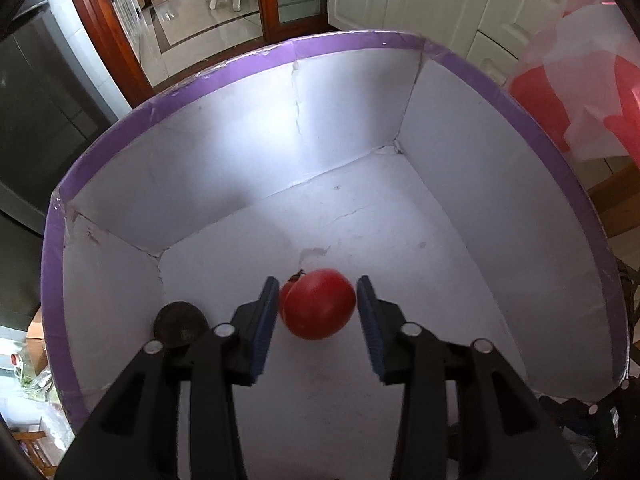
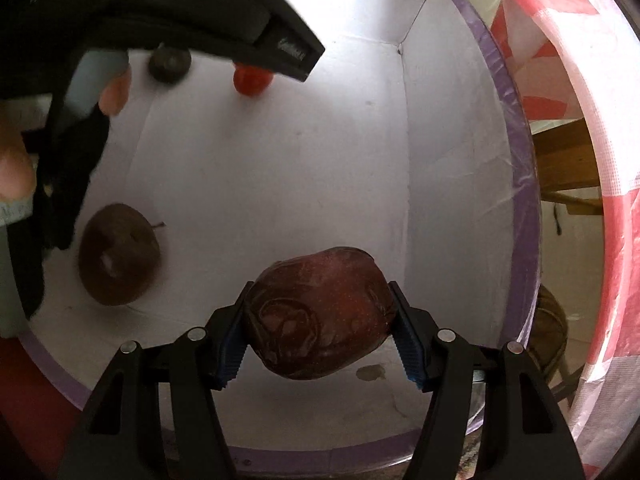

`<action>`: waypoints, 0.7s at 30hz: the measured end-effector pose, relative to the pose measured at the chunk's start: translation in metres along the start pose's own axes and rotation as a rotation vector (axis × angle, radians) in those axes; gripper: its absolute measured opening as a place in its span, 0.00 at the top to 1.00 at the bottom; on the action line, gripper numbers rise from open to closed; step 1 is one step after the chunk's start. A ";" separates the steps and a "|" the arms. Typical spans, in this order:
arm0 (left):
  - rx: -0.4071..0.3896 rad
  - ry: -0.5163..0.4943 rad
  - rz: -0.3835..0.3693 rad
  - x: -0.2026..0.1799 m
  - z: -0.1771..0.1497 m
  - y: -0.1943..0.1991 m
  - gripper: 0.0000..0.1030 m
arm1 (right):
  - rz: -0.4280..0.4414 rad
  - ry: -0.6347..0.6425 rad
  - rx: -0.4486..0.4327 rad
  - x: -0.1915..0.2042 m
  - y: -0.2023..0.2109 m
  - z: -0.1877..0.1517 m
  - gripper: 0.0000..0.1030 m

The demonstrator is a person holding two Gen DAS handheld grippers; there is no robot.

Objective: Organize fruits
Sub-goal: 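Open both tools to drop the plum and tomato into the box, then move both open tools back over the fruits on the table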

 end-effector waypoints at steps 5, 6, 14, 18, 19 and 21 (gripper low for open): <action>-0.002 -0.008 0.022 0.001 0.001 -0.001 0.42 | -0.049 0.058 0.030 0.011 -0.001 -0.004 0.39; -0.008 -0.007 0.031 0.001 0.002 0.001 0.39 | -0.042 0.056 0.032 0.013 -0.004 0.011 0.39; -0.071 -0.015 0.034 0.001 0.016 0.019 0.16 | -0.056 0.067 -0.047 0.033 0.022 0.021 0.24; -0.260 0.000 0.135 0.016 0.042 0.066 0.16 | -0.042 0.099 -0.229 0.044 0.067 0.035 0.21; -0.312 0.017 0.151 0.021 0.050 0.080 0.13 | -0.042 0.110 -0.271 0.045 0.078 0.037 0.21; -0.446 0.070 0.183 0.032 0.069 0.120 0.02 | -0.042 0.131 -0.393 0.047 0.110 0.040 0.21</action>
Point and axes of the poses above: each gripper's, at about its wrist camera, not at the fingertips, and y roughly against the way its jaws point, x to its left, z to its top, the point moved 9 cm from there along -y, roughly the way its jaws point, and after that the axes turned 2 degrees about -x, right-handed, at the moved point
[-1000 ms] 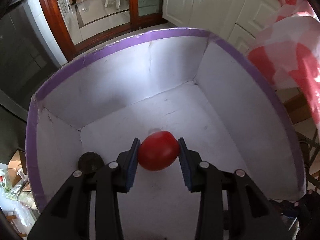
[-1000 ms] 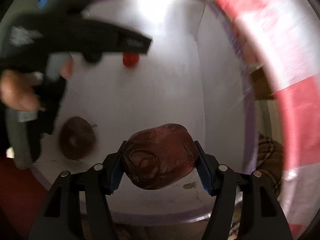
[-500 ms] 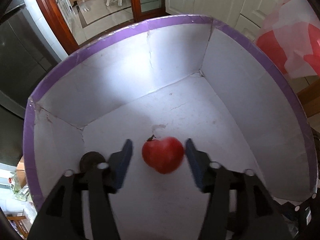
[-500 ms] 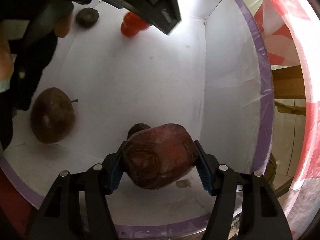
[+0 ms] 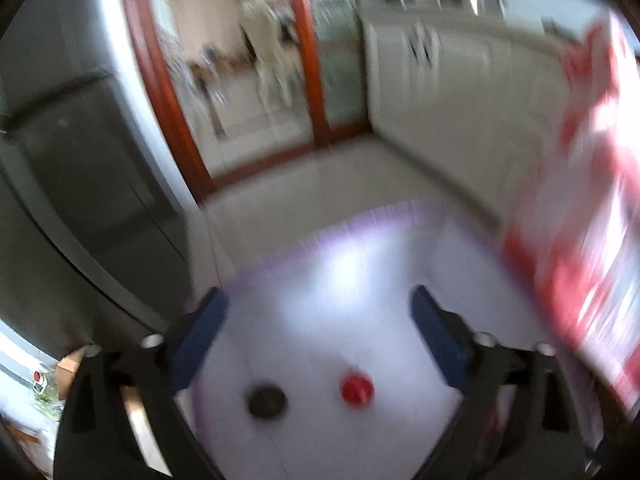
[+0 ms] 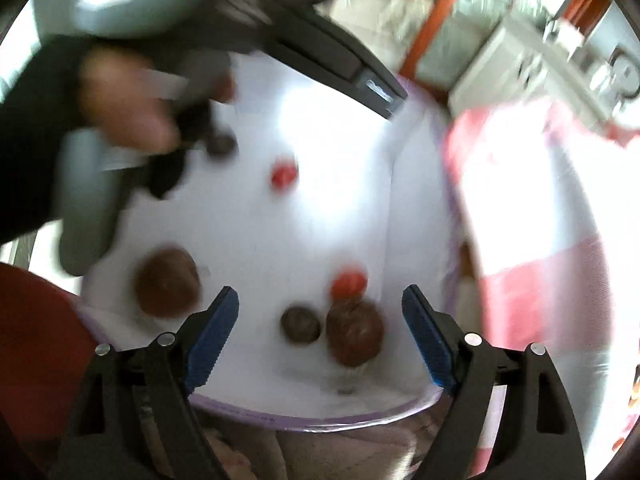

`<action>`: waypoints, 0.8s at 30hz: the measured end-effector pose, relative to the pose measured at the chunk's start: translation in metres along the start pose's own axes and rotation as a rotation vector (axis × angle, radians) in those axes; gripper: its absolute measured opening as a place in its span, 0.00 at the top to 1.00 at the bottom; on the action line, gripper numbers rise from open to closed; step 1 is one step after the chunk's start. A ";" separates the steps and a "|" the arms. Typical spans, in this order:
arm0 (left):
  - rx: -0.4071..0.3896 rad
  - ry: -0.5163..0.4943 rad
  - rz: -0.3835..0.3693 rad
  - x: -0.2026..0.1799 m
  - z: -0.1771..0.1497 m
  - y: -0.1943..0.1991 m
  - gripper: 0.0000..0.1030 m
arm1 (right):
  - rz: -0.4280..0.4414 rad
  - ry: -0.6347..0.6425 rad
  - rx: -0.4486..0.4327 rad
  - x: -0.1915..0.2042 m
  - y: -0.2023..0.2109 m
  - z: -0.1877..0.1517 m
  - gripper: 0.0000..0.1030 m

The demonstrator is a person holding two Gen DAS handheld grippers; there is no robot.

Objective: Organize fruits
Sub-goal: 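Move both open tools back over the fruits on the table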

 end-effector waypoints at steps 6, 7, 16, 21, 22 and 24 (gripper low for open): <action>-0.315 0.186 -0.112 -0.005 0.093 0.094 0.02 | -0.044 -0.123 -0.446 -0.048 0.138 0.040 0.15; -0.338 0.186 -0.150 -0.018 0.105 0.107 0.02 | -0.071 -0.154 -0.485 -0.064 0.155 0.038 0.15; -0.288 -0.121 -0.544 -0.245 0.125 0.180 0.02 | -0.509 -0.544 -0.558 -0.261 0.248 -0.105 0.15; -0.170 -0.318 -0.700 -0.424 0.098 0.179 0.02 | -0.621 -0.870 -0.478 -0.368 0.265 -0.232 0.15; -0.144 -0.345 -0.721 -0.456 0.092 0.178 0.02 | -0.639 -0.946 -0.464 -0.388 0.266 -0.256 0.14; -0.103 -0.354 -0.759 -0.509 0.083 0.169 0.02 | -0.682 -1.092 -0.421 -0.423 0.268 -0.315 0.14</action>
Point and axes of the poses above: each gripper's, at about its wrist camera, not at the fingertips, and y roughly against the way its jaws point, x to its left, z to its top, the point moved 9 cm from there along -y, roughly the way its jaws point, and after that the axes turned 2 degrees about -x, right-handed, at the moved point
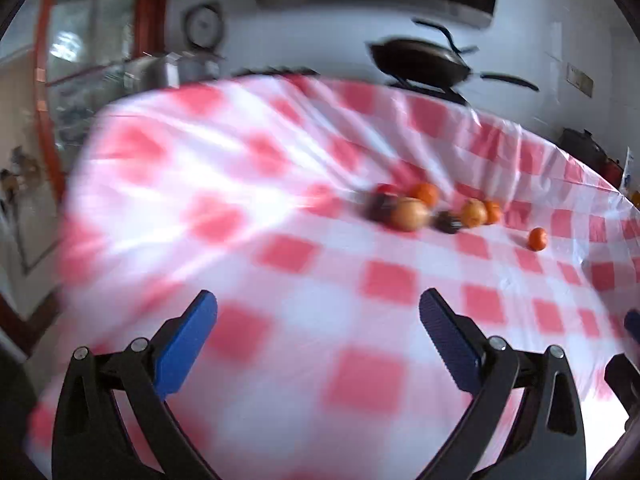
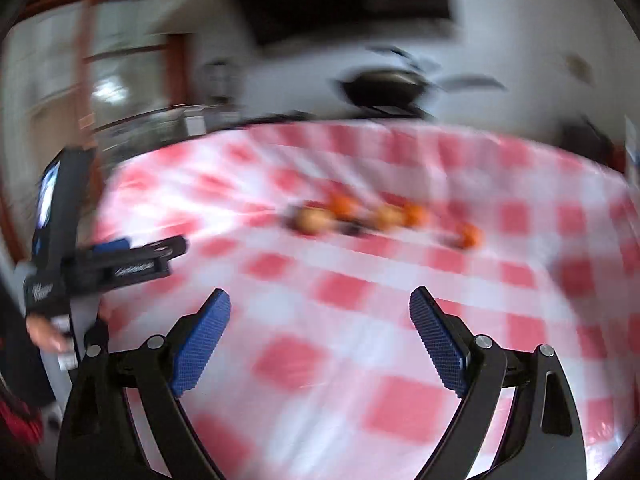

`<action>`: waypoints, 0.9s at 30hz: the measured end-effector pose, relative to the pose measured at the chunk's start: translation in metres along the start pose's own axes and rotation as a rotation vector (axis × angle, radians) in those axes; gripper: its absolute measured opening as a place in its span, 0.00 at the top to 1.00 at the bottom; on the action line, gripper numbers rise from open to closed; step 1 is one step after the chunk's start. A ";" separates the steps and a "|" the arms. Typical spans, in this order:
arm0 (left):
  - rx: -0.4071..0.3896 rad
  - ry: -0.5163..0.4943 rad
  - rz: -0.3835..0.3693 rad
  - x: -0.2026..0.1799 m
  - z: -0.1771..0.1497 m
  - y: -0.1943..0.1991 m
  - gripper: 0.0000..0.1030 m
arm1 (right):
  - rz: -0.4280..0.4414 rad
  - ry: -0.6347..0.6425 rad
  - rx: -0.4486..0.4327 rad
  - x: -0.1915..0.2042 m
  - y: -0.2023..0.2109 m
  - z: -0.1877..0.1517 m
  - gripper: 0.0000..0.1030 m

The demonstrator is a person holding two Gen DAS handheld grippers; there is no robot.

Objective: Organize fruits
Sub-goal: 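Move both open tools back over the fruits on the table, then grasp an orange with the right tool while the left tool grasps a striped yellow melon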

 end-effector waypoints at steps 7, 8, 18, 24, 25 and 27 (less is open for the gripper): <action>0.061 0.067 -0.082 -0.093 0.018 -0.092 0.02 | -0.139 -0.338 0.030 -0.141 -0.052 -0.012 0.14; 0.065 0.078 -0.088 -0.097 0.019 -0.094 0.02 | -0.143 -0.354 0.035 -0.148 -0.054 -0.018 0.14; 0.040 0.224 -0.198 -0.090 0.032 -0.114 0.02 | -0.209 -0.383 0.134 -0.177 -0.117 0.002 0.14; 0.102 0.342 -0.235 -0.070 0.027 -0.126 0.02 | -0.321 -0.349 0.299 -0.202 -0.198 0.017 0.14; 0.108 0.359 -0.233 -0.067 0.026 -0.128 0.02 | -0.346 -0.308 0.307 -0.203 -0.208 0.022 0.15; 0.122 0.416 -0.227 -0.058 0.023 -0.133 0.02 | -0.377 -0.240 0.313 -0.204 -0.223 0.033 0.18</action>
Point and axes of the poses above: each gripper's, at about its wrist camera, not at the fingertips, and y roughly against the way its jaws point, x to its left, z to its top, the point moved 9 cm from there along -y, roughly the way its jaws point, and after that the axes turned 2 degrees about -x, right-handed, at the moved point
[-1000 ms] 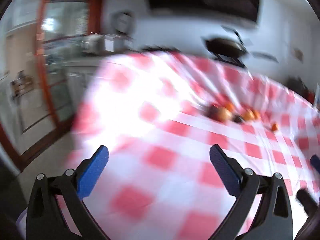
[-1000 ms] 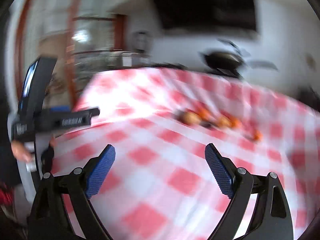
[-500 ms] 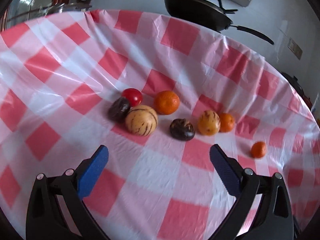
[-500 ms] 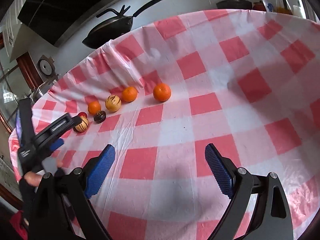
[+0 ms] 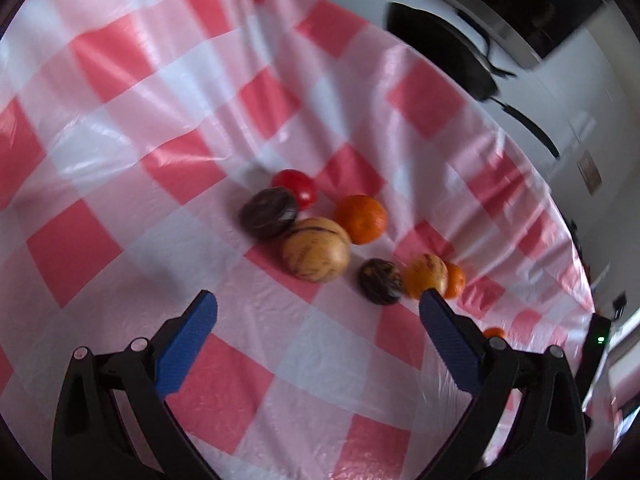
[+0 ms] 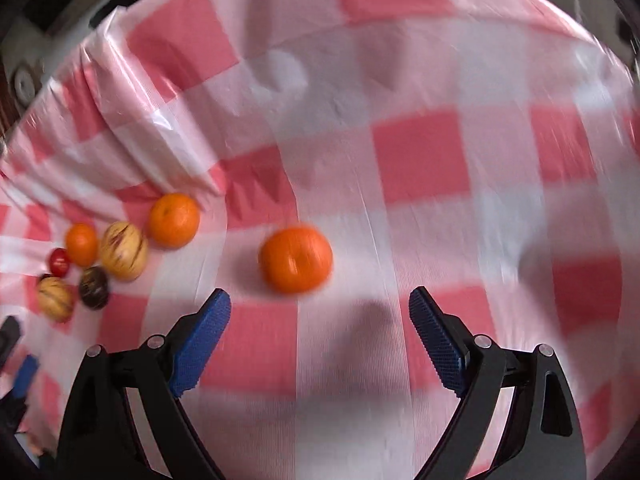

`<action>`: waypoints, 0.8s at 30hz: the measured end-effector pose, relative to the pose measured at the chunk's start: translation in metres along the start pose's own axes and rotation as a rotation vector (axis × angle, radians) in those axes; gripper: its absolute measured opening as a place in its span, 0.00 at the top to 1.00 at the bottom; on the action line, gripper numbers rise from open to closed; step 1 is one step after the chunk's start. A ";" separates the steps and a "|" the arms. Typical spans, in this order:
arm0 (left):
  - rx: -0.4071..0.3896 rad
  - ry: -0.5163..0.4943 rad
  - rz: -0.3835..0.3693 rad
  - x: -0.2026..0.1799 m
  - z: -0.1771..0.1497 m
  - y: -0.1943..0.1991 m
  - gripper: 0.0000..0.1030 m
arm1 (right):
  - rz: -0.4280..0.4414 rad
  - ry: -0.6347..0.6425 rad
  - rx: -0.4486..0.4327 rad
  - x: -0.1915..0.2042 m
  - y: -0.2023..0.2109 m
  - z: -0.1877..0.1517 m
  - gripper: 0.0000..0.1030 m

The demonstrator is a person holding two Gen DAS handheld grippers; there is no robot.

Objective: Organize fruits
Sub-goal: 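Grasp an orange with the right tool while the left tool grasps a striped yellow melon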

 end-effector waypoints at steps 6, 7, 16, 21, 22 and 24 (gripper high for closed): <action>0.023 0.076 -0.004 0.010 0.000 -0.004 0.02 | -0.036 0.032 0.030 0.007 -0.019 0.005 0.58; 0.023 0.070 -0.002 0.010 0.000 -0.004 0.02 | -0.020 0.036 0.019 0.010 -0.017 0.004 0.62; 0.007 -0.010 0.063 0.011 0.002 0.002 0.02 | 0.280 -0.156 -0.102 0.038 0.019 -0.012 0.62; 0.045 -0.075 0.083 0.007 0.000 -0.004 0.02 | 0.357 -0.190 -0.108 0.040 0.020 -0.012 0.62; 0.053 -0.085 0.090 0.006 -0.001 -0.006 0.05 | 0.370 -0.199 -0.103 0.040 0.020 -0.014 0.62; 0.067 -0.106 0.096 0.004 -0.003 -0.009 0.13 | 0.381 -0.207 -0.102 0.040 0.020 -0.015 0.62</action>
Point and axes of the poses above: each gripper's, at about its wrist camera, not at the fingertips, and y roughly against the way its jaws point, x to its left, z to its top, the point moved 9 cm from there along -y, roughly the way its jaws point, and after that the axes turned 2 degrees about -x, right-handed, at the moved point
